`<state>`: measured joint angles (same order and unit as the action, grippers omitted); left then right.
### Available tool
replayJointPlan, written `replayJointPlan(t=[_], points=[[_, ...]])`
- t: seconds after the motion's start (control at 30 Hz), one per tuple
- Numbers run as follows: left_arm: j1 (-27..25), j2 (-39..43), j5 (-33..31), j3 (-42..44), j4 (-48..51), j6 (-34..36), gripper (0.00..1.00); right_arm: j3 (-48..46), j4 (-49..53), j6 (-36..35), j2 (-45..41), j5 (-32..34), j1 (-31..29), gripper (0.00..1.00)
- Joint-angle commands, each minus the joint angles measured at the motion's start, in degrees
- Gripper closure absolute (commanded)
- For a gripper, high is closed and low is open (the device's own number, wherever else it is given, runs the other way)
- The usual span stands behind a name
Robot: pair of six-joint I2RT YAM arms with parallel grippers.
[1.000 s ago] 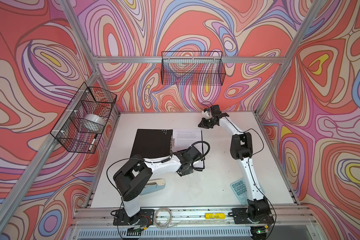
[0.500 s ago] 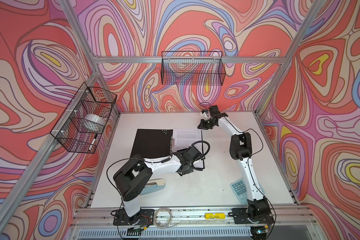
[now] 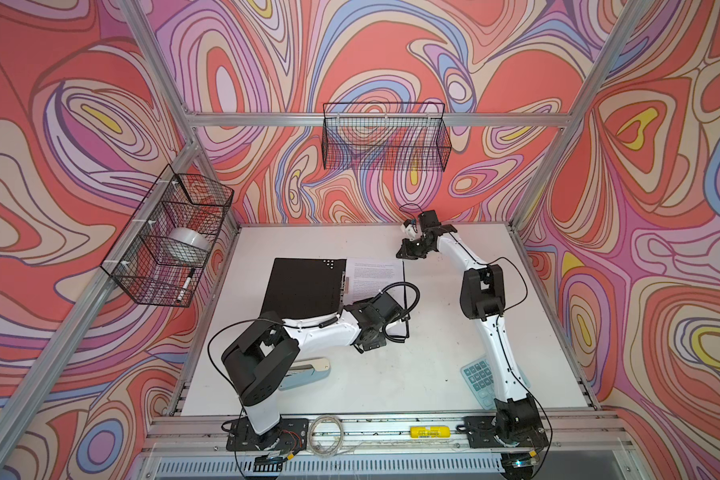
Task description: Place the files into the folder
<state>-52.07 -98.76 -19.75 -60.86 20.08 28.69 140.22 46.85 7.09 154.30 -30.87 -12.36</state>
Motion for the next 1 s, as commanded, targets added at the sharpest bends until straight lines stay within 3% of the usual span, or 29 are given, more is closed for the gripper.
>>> replayJointPlan(t=[0.0, 0.7, 0.97], points=[[-0.8, 1.5, 1.4, 0.4, 1.7, -0.1, 0.00, -0.5, 0.7, -0.7, -2.7, -0.1, -0.2, 0.99], [-2.3, -2.5, 0.2, 0.7, -4.7, 2.6, 0.00, -0.7, 2.0, -1.2, -3.7, -0.8, -0.2, 1.00], [-2.3, -4.5, -3.6, 1.3, -11.3, 3.4, 0.00, -1.3, 2.8, -1.6, -3.9, -1.5, -0.2, 1.00]])
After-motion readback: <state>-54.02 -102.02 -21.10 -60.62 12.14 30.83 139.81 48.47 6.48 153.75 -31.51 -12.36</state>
